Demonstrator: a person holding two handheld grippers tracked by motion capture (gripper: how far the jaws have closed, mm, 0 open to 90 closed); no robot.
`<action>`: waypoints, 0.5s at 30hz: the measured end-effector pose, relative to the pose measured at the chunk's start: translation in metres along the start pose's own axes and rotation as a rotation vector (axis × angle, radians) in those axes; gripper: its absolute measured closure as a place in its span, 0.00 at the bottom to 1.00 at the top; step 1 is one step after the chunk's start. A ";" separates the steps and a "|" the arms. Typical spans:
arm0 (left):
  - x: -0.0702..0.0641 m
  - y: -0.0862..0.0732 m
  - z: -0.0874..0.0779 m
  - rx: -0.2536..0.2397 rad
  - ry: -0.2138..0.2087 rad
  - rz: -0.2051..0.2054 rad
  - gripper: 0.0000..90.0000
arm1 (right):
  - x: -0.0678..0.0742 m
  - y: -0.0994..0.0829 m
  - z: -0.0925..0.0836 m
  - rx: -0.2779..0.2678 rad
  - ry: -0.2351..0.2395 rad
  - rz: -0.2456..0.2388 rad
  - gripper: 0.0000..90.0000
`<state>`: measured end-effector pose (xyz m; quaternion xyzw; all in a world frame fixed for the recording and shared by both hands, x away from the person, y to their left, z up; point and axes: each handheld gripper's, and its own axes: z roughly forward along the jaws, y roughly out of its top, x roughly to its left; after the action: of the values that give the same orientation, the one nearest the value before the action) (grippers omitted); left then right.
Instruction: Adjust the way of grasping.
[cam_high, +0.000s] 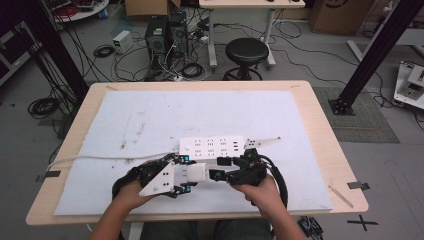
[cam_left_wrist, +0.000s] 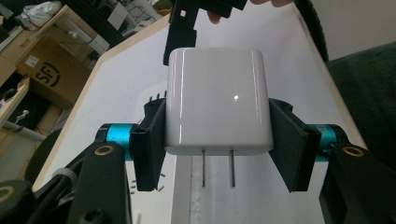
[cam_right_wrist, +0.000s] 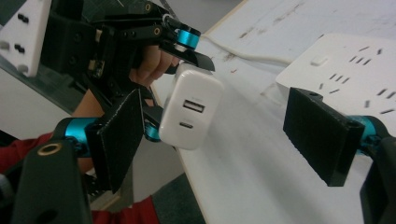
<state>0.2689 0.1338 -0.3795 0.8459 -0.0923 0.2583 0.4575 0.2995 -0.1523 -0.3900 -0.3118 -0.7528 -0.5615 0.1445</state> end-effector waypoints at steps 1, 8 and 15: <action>0.000 0.000 0.001 0.001 0.000 0.003 0.47 | -0.001 -0.001 0.003 0.002 0.002 0.012 0.23; -0.002 0.003 0.007 0.011 0.019 0.031 0.47 | -0.006 -0.005 0.018 0.001 0.040 0.064 0.23; -0.004 0.008 0.011 0.022 0.024 0.054 0.47 | -0.008 -0.007 0.030 -0.005 0.121 0.090 0.38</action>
<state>0.2669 0.1198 -0.3810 0.8450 -0.1067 0.2816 0.4420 0.3057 -0.1277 -0.4097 -0.3111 -0.7265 -0.5740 0.2143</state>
